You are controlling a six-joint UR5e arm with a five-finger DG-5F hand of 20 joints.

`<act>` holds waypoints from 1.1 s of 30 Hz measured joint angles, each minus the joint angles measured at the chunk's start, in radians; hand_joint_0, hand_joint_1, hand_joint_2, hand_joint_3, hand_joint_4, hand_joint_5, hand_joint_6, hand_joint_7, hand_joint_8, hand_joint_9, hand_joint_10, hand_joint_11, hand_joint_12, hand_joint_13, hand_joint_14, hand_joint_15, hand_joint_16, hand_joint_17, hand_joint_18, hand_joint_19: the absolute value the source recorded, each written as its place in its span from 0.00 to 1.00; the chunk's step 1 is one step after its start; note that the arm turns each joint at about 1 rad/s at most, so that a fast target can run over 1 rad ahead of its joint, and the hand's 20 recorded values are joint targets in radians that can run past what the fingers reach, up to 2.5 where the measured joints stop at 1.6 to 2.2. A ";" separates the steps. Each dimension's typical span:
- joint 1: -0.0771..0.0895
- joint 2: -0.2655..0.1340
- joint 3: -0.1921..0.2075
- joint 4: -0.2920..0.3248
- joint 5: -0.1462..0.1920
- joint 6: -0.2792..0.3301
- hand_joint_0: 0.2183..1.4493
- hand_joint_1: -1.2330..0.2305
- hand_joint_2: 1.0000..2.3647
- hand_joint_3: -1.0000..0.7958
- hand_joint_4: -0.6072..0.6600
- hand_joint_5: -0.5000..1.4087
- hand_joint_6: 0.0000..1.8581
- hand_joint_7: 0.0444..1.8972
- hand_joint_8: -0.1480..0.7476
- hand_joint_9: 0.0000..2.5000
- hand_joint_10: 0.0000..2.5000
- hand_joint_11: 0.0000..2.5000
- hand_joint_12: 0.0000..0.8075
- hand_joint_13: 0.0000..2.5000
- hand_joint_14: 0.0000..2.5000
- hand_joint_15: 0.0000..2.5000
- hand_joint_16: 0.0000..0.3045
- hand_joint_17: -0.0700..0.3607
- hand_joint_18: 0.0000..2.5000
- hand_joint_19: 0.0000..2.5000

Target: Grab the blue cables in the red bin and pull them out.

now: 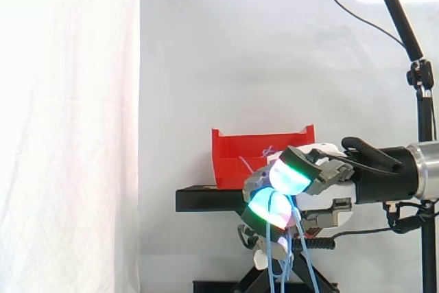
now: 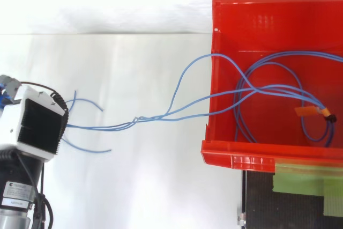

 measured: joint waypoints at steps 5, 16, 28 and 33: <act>-0.001 0.000 0.000 -0.001 0.001 0.013 0.57 0.26 0.00 0.00 0.43 0.69 0.41 0.34 0.32 0.47 0.15 0.71 0.34 0.47 0.01 0.50 0.13 0.37 0.29 0.23; -0.002 0.000 0.000 -0.002 0.006 0.021 0.58 0.27 0.00 0.00 0.38 0.68 0.40 0.33 0.31 0.41 0.57 0.61 0.30 0.53 0.01 0.60 0.13 0.37 0.31 0.26; -0.002 0.000 0.000 -0.032 0.004 0.037 0.58 0.26 0.00 0.00 0.37 0.65 0.45 0.30 0.31 0.39 0.62 0.59 0.30 0.53 0.01 0.60 0.13 0.37 0.31 0.26; -0.002 0.000 0.000 -0.043 0.002 0.045 0.58 0.26 0.00 0.00 0.36 0.64 0.46 0.29 0.31 0.38 0.76 0.54 0.29 0.56 0.00 0.65 0.13 0.36 0.32 0.27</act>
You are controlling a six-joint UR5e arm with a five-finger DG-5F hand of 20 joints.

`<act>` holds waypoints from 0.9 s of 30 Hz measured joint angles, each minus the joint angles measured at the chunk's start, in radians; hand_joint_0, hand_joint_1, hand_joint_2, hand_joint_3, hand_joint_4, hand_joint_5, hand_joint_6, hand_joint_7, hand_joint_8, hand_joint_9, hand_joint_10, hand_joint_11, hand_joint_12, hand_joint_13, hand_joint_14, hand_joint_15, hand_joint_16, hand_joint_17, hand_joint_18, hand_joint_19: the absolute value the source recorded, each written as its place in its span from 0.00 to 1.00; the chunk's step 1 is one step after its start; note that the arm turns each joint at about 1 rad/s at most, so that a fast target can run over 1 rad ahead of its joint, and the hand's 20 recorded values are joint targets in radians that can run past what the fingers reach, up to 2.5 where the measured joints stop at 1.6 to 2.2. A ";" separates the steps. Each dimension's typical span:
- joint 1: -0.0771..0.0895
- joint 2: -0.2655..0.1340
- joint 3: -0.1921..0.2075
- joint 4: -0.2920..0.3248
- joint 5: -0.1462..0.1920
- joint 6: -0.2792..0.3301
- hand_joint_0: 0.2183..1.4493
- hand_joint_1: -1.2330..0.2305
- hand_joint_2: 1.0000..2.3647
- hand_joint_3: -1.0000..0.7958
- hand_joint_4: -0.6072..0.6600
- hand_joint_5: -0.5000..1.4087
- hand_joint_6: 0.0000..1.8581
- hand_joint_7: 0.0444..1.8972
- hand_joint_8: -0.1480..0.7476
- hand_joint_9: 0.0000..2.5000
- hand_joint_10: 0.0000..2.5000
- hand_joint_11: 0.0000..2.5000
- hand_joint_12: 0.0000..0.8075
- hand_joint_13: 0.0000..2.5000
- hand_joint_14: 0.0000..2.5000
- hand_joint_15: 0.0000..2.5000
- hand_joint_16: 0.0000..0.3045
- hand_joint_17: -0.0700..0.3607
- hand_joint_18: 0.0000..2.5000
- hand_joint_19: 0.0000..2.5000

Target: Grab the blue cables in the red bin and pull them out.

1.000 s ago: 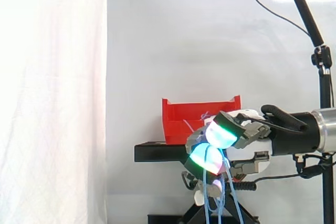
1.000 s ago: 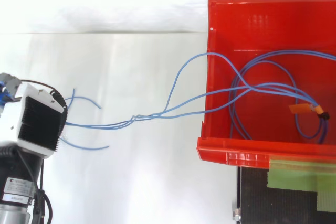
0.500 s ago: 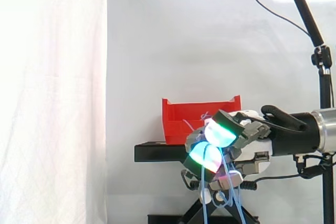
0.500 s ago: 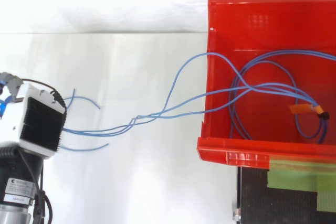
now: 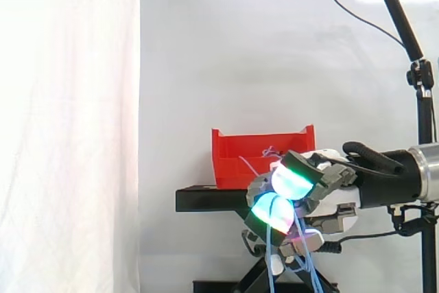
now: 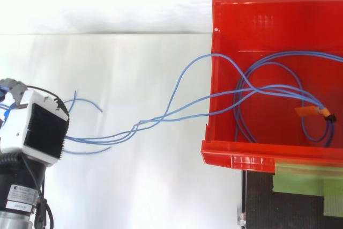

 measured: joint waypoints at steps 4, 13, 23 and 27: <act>0.000 0.000 0.000 -0.002 0.000 0.001 0.58 0.26 0.00 0.00 0.35 0.64 0.46 0.28 0.31 0.38 0.89 0.53 0.28 0.58 0.08 0.68 0.13 0.36 0.35 0.29; 0.000 0.000 0.000 -0.006 -0.001 0.002 0.59 0.26 0.00 0.00 0.36 0.64 0.44 0.28 0.32 0.36 1.00 0.53 0.29 0.52 0.64 0.50 0.12 0.35 0.44 0.43; 0.000 0.000 0.000 -0.022 0.001 0.003 0.59 0.24 0.00 0.00 0.37 0.64 0.40 0.29 0.33 0.34 1.00 0.52 0.30 0.49 0.70 0.50 0.12 0.35 0.44 0.44; 0.000 0.000 0.000 -0.029 0.000 0.003 0.60 0.22 0.00 0.00 0.39 0.60 0.48 0.25 0.33 0.33 1.00 0.50 0.30 0.49 0.70 0.49 0.12 0.36 0.43 0.44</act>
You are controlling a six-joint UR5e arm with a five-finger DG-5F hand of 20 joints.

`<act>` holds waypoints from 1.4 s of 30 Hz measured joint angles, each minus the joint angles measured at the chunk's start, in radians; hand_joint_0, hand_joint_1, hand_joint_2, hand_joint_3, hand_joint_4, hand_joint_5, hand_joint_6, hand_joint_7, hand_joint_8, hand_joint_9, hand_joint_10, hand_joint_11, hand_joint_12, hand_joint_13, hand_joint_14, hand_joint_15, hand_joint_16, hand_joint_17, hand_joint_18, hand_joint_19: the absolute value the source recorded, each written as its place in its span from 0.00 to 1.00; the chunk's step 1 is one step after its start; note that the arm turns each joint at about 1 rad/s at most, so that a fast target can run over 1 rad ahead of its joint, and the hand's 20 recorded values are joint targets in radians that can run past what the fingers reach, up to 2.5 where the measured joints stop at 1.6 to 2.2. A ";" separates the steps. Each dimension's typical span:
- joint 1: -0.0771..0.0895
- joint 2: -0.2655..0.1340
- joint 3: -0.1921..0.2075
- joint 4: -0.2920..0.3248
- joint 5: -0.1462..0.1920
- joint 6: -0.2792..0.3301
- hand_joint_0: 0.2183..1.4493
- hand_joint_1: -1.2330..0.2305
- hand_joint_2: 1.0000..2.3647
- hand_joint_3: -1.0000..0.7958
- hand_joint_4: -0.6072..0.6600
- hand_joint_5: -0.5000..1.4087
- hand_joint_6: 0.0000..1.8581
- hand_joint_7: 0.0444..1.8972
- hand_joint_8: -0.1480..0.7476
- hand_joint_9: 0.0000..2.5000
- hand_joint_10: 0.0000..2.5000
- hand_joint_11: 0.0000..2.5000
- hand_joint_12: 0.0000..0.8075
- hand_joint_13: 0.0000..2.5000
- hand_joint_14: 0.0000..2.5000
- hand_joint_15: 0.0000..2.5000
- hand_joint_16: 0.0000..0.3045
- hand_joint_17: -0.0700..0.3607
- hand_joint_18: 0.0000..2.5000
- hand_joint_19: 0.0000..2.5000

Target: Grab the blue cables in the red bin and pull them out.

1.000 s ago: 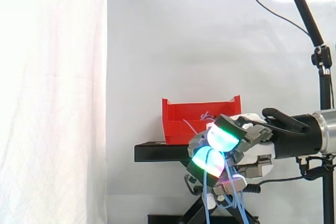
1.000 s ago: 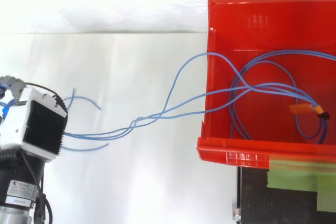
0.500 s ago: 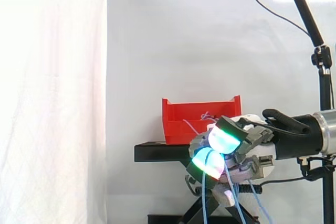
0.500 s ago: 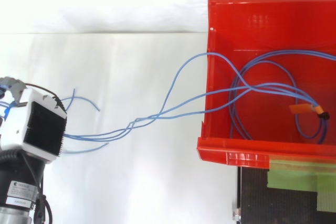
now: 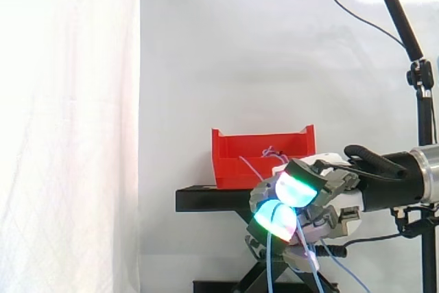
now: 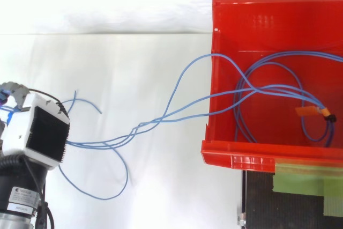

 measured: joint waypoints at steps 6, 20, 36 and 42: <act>0.000 0.000 0.000 -0.003 0.000 0.000 0.60 0.21 0.00 0.00 0.39 0.57 0.56 0.23 0.33 0.31 1.00 0.49 0.30 0.48 0.70 0.50 0.12 0.36 0.43 0.44; 0.000 0.000 0.000 -0.003 0.004 0.001 0.61 0.23 0.00 0.00 0.40 0.51 0.71 0.18 0.34 0.28 1.00 0.49 0.31 0.47 0.73 0.50 0.12 0.36 0.43 0.45; 0.008 0.000 0.000 -0.053 0.001 0.110 0.62 0.17 0.00 0.00 0.41 0.49 0.76 0.17 0.35 0.24 1.00 0.47 0.32 0.45 0.70 0.51 0.13 0.37 0.41 0.44; 0.009 0.000 0.000 -0.067 0.000 0.119 0.62 0.15 0.00 0.02 0.38 0.47 0.81 0.17 0.36 0.22 1.00 0.46 0.32 0.43 0.70 0.50 0.13 0.37 0.39 0.44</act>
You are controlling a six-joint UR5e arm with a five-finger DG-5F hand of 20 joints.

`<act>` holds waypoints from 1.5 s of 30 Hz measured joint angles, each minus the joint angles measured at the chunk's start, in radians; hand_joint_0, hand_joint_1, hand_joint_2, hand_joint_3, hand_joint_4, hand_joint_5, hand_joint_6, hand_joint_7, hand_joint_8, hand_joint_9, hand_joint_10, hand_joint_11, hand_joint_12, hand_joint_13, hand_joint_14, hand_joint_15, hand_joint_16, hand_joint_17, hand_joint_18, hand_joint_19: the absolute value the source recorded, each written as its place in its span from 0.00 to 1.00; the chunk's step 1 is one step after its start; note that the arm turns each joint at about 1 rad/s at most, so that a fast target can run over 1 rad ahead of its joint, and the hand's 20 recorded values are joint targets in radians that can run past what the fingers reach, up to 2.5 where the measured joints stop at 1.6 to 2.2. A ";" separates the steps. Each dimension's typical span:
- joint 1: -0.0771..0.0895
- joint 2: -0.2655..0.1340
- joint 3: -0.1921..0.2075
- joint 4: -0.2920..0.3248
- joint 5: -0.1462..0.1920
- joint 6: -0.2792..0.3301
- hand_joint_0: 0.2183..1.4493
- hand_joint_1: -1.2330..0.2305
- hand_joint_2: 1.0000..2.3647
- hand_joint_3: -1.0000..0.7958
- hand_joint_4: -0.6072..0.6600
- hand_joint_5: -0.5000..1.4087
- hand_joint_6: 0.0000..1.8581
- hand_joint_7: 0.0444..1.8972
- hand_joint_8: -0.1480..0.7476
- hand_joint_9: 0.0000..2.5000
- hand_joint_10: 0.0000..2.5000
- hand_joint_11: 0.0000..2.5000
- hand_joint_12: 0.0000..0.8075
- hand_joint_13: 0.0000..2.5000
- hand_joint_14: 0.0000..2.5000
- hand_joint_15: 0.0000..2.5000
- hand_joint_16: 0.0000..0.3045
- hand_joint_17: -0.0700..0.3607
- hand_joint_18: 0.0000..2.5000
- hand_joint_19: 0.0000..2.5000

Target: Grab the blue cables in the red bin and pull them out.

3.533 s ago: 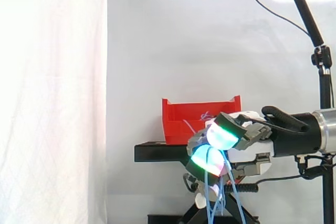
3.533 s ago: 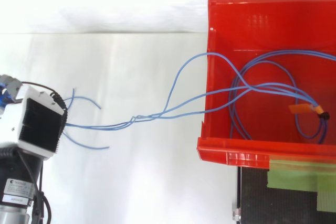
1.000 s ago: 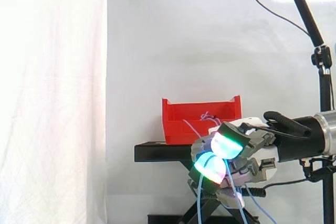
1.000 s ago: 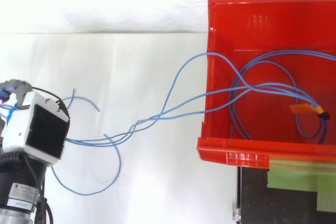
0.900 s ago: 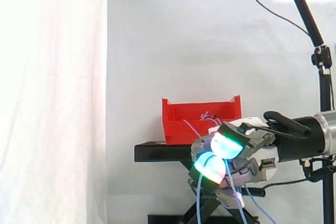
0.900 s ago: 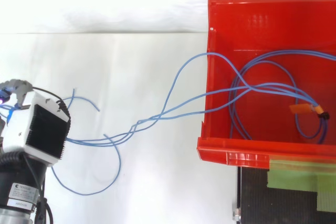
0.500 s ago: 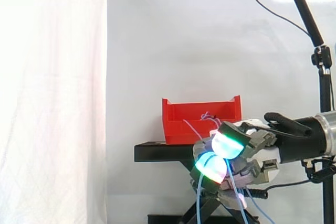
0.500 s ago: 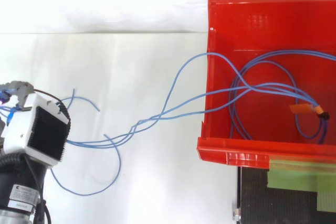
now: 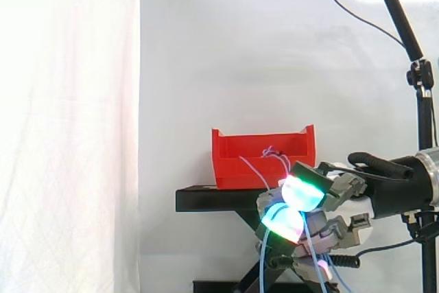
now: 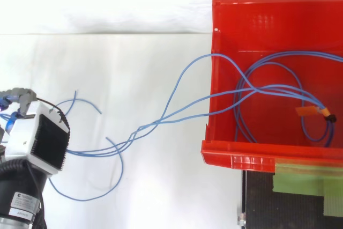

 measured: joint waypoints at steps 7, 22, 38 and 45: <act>0.002 0.000 0.000 -0.007 0.001 0.003 0.62 0.14 0.01 0.12 0.36 0.44 0.84 0.18 0.36 0.19 1.00 0.44 0.32 0.42 0.70 0.48 0.13 0.37 0.38 0.44; 0.008 0.000 0.000 -0.045 0.000 0.039 0.60 0.16 0.01 0.22 0.32 0.47 0.86 0.19 0.36 0.22 1.00 0.45 0.33 0.42 0.65 0.50 0.13 0.37 0.38 0.44; 0.011 0.000 0.000 -0.040 -0.003 0.032 0.59 0.15 0.01 0.31 0.31 0.50 0.86 0.21 0.38 0.24 1.00 0.45 0.36 0.43 0.52 0.53 0.14 0.39 0.38 0.43; 0.011 0.000 0.000 -0.029 -0.002 0.030 0.59 0.14 0.01 0.37 0.29 0.53 0.86 0.22 0.39 0.24 1.00 0.43 0.38 0.44 0.51 0.52 0.15 0.41 0.38 0.42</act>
